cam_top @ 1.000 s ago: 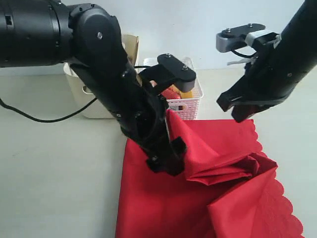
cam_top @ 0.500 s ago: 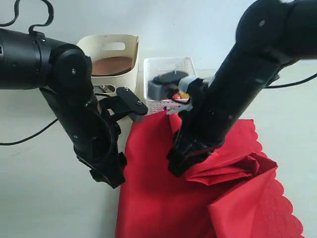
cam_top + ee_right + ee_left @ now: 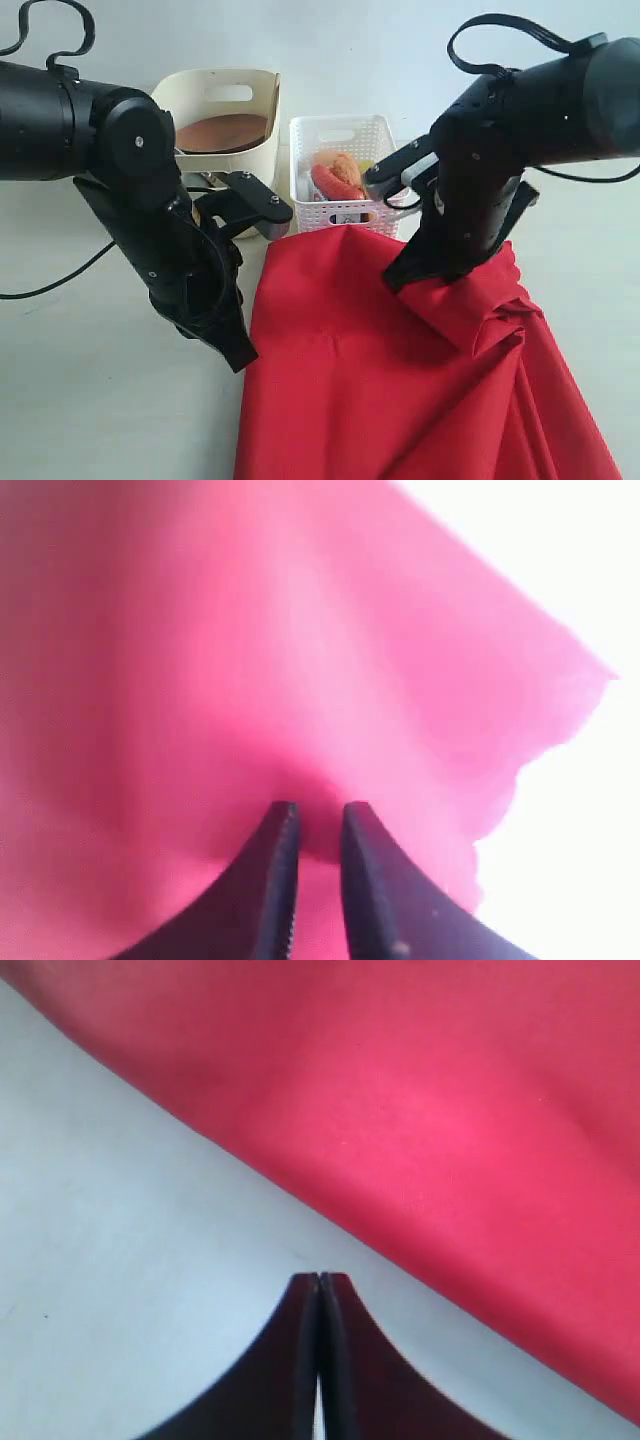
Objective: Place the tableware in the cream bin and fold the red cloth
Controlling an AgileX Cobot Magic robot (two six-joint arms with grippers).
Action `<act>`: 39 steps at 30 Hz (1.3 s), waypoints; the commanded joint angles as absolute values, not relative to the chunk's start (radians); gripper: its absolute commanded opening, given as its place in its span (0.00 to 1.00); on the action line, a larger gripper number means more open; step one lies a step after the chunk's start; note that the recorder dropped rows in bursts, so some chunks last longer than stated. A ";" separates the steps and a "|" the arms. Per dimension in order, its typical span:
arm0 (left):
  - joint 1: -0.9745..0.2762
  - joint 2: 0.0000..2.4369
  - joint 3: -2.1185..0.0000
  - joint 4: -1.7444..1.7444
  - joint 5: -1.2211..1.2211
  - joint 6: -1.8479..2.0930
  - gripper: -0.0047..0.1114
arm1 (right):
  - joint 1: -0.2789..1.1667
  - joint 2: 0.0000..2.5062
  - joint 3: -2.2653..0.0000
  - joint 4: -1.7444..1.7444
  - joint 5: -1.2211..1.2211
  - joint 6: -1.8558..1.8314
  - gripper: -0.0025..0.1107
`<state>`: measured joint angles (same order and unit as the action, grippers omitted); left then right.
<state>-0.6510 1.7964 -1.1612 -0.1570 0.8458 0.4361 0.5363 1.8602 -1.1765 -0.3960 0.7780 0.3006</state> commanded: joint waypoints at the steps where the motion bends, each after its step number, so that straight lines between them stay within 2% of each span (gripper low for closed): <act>1: -0.648 1.792 -1.157 -0.177 0.831 0.439 0.04 | 0.467 1.858 -1.236 -0.522 0.775 0.416 0.16; 6: -0.648 1.792 -1.157 -0.201 0.809 0.453 0.04 | 0.428 1.826 -1.276 -0.435 0.790 0.340 0.16; 12: -0.648 1.792 -1.157 -0.352 0.763 0.555 0.04 | 0.430 1.796 -1.274 0.228 0.937 -0.358 0.16; 14: -0.650 1.792 -1.152 -0.471 0.779 0.654 0.04 | 0.430 1.815 -1.274 0.290 0.984 -0.423 0.16; 17: -0.669 1.792 -1.136 -0.624 0.794 0.793 0.04 | 0.430 1.866 -1.274 0.244 0.993 -0.388 0.16; 24: -0.738 1.799 -1.092 -0.633 0.728 0.835 0.04 | 0.430 1.989 -1.274 0.123 0.949 -0.241 0.16; 33: -0.743 1.916 -1.092 -0.608 0.746 0.830 0.04 | 0.430 1.968 -1.278 -0.526 0.804 0.345 0.16; 36: -0.743 1.933 -1.092 -0.600 0.748 0.830 0.04 | 0.415 1.977 -1.314 -0.645 0.811 0.400 0.16; 39: -0.743 1.948 -1.092 -0.586 0.749 0.830 0.04 | 0.383 1.984 -1.363 -0.621 0.820 0.411 0.16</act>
<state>-0.7376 1.9376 -1.0946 -0.6007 0.7485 0.8294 0.4098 1.9843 -1.3245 -0.6024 0.8238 0.3762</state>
